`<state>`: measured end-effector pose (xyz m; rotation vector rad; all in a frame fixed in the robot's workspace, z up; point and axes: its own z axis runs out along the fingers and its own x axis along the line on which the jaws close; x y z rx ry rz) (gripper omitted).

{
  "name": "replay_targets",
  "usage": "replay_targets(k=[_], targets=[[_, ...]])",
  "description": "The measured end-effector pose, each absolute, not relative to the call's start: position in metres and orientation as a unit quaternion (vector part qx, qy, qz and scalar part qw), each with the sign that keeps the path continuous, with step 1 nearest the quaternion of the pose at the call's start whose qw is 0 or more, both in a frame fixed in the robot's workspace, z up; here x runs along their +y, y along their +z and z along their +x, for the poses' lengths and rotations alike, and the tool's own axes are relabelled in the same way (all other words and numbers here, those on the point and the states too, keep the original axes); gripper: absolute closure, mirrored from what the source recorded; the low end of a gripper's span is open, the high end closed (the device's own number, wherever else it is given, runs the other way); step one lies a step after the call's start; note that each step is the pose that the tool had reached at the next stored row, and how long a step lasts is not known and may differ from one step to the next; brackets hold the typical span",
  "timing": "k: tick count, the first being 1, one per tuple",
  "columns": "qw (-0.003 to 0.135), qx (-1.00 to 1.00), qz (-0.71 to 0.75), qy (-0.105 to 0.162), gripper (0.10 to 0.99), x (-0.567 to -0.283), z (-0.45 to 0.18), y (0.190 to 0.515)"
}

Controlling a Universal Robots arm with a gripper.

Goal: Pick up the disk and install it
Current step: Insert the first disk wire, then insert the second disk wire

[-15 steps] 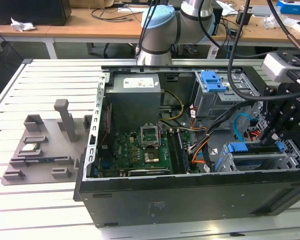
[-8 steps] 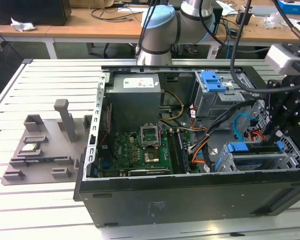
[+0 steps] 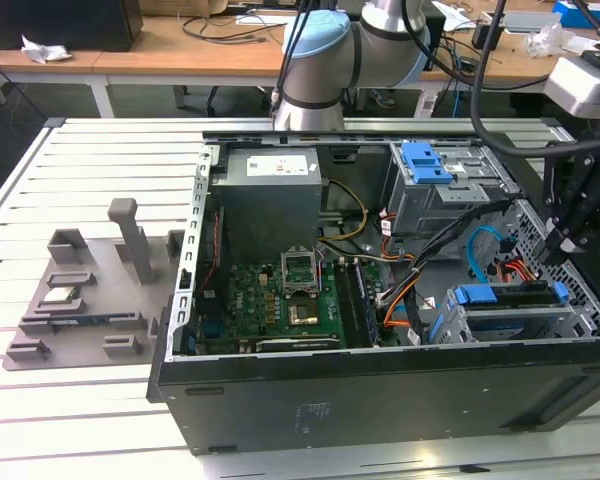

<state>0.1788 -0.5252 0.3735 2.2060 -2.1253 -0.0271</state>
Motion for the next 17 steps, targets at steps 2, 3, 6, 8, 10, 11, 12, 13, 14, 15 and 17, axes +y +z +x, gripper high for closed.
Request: replay_targets(k=[2, 3, 6, 8, 10, 11, 12, 13, 14, 15, 17], targets=[[0.039, -0.693, 0.72, -0.009, 0.98, -0.525, 0.179, 0.374], [0.039, -0.693, 0.72, -0.009, 0.98, -0.525, 0.179, 0.374], [0.039, -0.693, 0.72, -0.009, 0.98, -0.525, 0.179, 0.374], [0.039, -0.693, 0.72, -0.009, 0.973, -0.525, 0.179, 0.374], [0.039, -0.693, 0.72, -0.009, 0.784, -0.525, 0.179, 0.374], [0.039, -0.693, 0.72, -0.009, 0.784, -0.524, 0.178, 0.375], [0.039, -0.693, 0.72, -0.009, 0.784, -0.521, 0.177, 0.374], [0.039, -0.692, 0.721, -0.009, 0.784, -0.514, 0.175, 0.374], [0.039, -0.691, 0.721, -0.009, 0.784, -0.51, 0.174, 0.374], [0.039, -0.69, 0.723, -0.009, 0.784, -0.504, 0.171, 0.374], [0.039, -0.687, 0.726, -0.008, 0.784, -0.503, 0.162, 0.374]])
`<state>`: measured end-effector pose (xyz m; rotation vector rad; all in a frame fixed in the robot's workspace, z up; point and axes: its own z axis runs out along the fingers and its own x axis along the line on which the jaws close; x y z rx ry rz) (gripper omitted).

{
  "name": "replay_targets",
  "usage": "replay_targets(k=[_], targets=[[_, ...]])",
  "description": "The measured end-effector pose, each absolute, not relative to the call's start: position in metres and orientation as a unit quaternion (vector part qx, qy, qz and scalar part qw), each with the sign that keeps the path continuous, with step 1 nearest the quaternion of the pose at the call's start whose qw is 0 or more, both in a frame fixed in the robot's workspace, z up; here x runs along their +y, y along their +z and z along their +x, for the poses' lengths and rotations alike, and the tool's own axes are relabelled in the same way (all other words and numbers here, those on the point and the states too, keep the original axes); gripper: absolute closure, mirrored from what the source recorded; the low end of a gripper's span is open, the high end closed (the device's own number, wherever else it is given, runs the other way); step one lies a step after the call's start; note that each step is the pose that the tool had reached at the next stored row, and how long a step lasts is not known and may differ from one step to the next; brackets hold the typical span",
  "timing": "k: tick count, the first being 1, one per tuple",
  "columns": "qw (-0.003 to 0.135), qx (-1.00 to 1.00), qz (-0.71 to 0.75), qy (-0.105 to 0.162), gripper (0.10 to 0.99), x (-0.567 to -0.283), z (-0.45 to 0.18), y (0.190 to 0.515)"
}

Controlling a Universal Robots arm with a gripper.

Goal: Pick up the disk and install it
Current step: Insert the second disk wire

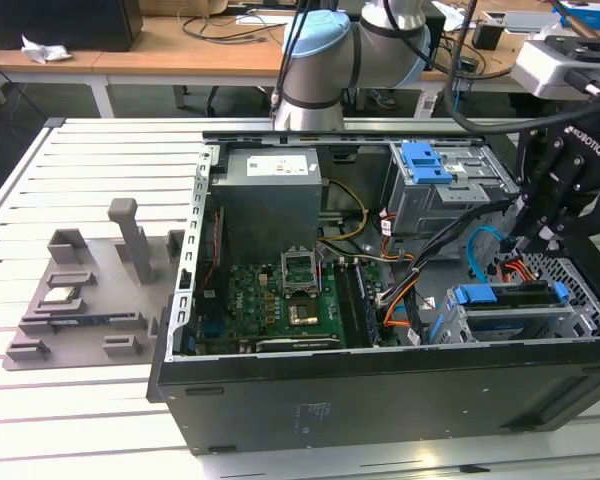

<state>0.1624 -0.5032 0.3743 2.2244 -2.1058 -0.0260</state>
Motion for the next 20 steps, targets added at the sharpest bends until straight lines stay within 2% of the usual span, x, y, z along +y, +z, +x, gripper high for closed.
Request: replay_targets(k=[14, 16, 20], targets=[[0.04, -0.665, 0.746, -0.007, 0.784, -0.503, 0.15, 0.371], [0.039, -0.665, 0.746, -0.007, 0.925, -0.503, 0.15, 0.371], [0.039, -0.665, 0.746, -0.007, 0.925, -0.504, 0.15, 0.371]])
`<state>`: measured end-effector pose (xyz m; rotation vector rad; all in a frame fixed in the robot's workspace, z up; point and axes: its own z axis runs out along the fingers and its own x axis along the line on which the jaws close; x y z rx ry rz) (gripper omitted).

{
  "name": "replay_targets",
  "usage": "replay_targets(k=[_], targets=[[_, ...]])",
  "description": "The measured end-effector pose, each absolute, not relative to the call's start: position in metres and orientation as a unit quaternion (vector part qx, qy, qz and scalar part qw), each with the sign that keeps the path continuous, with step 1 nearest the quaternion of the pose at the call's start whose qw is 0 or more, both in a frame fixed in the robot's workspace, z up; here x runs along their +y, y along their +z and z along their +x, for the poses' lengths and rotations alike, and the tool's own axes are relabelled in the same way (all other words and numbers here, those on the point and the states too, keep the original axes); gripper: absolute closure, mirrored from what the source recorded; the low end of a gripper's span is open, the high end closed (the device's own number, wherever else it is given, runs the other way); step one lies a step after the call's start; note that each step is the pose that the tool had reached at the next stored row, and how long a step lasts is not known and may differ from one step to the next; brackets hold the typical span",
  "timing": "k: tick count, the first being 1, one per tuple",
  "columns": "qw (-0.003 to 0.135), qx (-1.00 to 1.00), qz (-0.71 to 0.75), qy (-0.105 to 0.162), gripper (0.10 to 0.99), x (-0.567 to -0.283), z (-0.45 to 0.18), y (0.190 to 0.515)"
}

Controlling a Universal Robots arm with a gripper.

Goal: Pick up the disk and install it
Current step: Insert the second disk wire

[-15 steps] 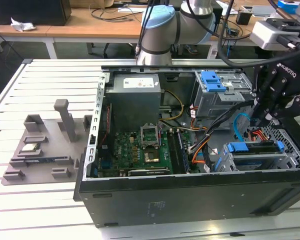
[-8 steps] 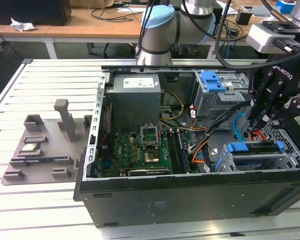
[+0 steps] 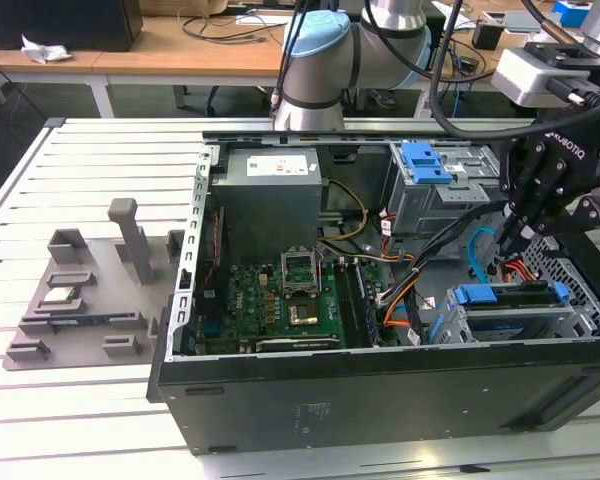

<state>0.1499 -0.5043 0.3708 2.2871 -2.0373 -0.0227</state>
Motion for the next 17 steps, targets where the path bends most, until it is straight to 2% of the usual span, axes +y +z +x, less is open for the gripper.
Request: replay_targets(k=[5, 9, 17], targets=[[0.038, -0.665, 0.746, -0.008, 0.925, -0.523, 0.15, 0.368], [0.032, -0.665, 0.746, -0.014, 0.925, -0.53, 0.152, 0.363], [0.032, -0.665, 0.746, -0.015, 0.925, -0.532, 0.159, 0.351]])
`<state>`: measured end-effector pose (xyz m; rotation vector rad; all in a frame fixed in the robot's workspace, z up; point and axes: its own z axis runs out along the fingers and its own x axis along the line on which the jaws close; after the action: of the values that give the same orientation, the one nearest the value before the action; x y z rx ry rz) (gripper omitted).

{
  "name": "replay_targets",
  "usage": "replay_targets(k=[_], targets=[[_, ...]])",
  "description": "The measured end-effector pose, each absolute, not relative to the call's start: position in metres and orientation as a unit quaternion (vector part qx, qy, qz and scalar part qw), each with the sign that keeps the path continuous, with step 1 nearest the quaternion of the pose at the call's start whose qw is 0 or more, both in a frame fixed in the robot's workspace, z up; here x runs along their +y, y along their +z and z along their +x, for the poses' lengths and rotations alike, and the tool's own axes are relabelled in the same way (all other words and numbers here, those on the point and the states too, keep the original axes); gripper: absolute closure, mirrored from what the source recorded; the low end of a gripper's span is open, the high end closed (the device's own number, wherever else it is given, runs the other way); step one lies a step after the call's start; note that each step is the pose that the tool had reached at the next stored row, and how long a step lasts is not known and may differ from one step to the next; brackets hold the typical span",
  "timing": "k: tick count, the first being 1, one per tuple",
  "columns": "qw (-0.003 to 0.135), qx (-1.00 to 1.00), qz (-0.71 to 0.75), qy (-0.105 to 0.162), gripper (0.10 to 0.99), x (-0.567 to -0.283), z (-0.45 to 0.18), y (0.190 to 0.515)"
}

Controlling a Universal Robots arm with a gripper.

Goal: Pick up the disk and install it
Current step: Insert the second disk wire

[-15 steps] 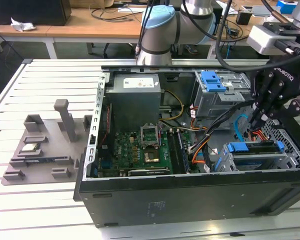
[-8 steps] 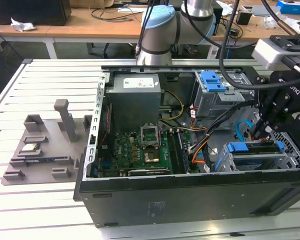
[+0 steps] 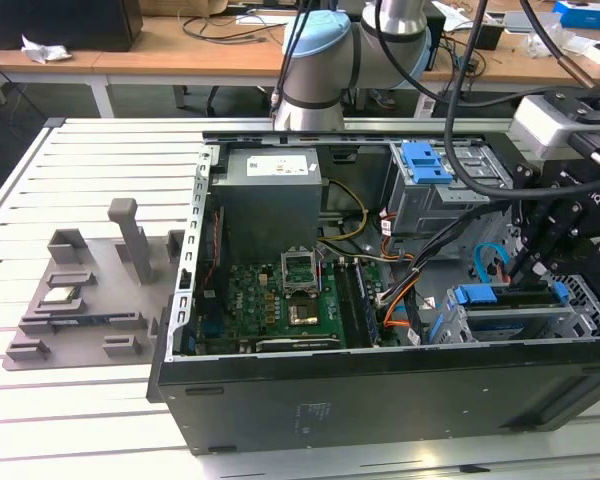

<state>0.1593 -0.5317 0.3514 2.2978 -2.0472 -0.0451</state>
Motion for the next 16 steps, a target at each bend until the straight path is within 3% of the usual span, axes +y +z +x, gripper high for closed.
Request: replay_targets(k=[16], targets=[[0.03, -0.665, 0.746, -0.017, 0.925, -0.5325, 0.159, 0.3439]])
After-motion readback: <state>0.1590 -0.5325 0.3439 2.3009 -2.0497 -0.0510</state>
